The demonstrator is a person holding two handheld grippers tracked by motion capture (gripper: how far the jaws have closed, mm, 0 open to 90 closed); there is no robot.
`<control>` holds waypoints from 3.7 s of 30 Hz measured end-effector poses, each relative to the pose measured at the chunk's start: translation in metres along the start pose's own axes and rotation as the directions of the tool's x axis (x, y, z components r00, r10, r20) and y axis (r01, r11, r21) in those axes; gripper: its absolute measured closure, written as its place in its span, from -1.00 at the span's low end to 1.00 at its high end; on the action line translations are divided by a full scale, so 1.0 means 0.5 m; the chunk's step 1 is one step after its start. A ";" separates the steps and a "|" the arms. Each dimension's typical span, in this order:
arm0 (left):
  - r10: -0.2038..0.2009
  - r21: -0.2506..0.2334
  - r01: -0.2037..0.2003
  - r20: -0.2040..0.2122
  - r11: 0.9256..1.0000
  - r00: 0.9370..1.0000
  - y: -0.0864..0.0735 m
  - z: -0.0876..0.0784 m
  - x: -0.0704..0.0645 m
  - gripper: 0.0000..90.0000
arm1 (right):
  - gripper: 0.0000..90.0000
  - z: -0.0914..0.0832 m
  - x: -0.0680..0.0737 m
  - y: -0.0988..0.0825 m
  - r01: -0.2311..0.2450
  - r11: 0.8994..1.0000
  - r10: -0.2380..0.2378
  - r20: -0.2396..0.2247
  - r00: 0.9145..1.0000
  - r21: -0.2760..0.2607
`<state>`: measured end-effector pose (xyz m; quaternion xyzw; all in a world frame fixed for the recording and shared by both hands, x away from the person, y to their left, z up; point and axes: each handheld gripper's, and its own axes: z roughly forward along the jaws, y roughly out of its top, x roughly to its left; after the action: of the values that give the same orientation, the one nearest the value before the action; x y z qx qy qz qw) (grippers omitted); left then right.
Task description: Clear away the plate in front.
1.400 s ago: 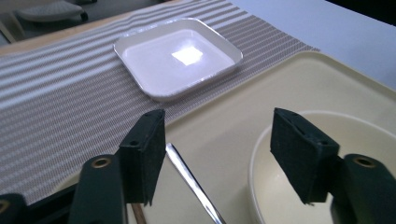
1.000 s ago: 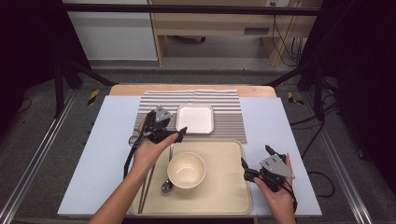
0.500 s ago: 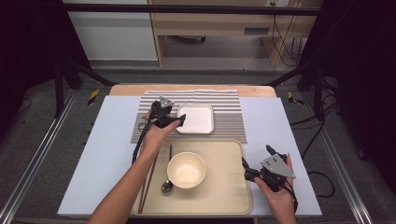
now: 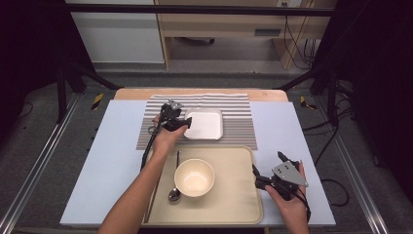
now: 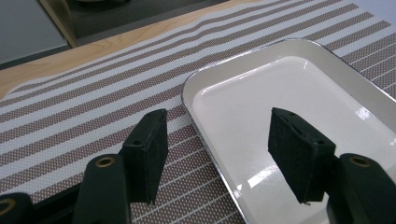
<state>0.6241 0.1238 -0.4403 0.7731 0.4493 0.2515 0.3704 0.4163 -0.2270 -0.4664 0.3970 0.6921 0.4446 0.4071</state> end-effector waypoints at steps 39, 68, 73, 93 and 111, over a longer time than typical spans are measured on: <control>-0.053 0.076 0.061 -0.111 0.995 0.992 -0.030 0.021 -0.037 0.41 | -0.87 -0.001 -0.002 0.000 -0.006 1.000 0.006 -0.001 1.000 0.003; -0.124 0.135 0.131 -0.061 0.982 0.990 -0.043 0.041 -0.032 0.54 | -0.87 0.000 -0.001 -0.001 -0.003 1.000 0.003 -0.007 1.000 0.006; -0.159 0.136 0.166 -0.057 0.977 0.986 -0.042 0.043 -0.027 0.62 | -0.87 0.001 -0.001 -0.001 -0.004 1.000 0.004 -0.007 1.000 0.007; -0.202 0.124 0.208 -0.060 0.970 0.978 -0.042 0.046 -0.019 0.80 | -0.87 0.001 -0.001 -0.001 -0.007 1.000 0.007 -0.007 1.000 0.007; -0.236 0.048 0.237 -0.023 0.970 0.971 -0.015 0.015 -0.012 0.97 | -0.87 0.001 -0.001 -0.001 -0.006 1.000 0.006 -0.007 1.000 0.008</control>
<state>0.6227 0.1185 -0.4513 0.7210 0.5476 0.2005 0.3742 0.4169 -0.2275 -0.4671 0.3989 0.6942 0.4445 0.4017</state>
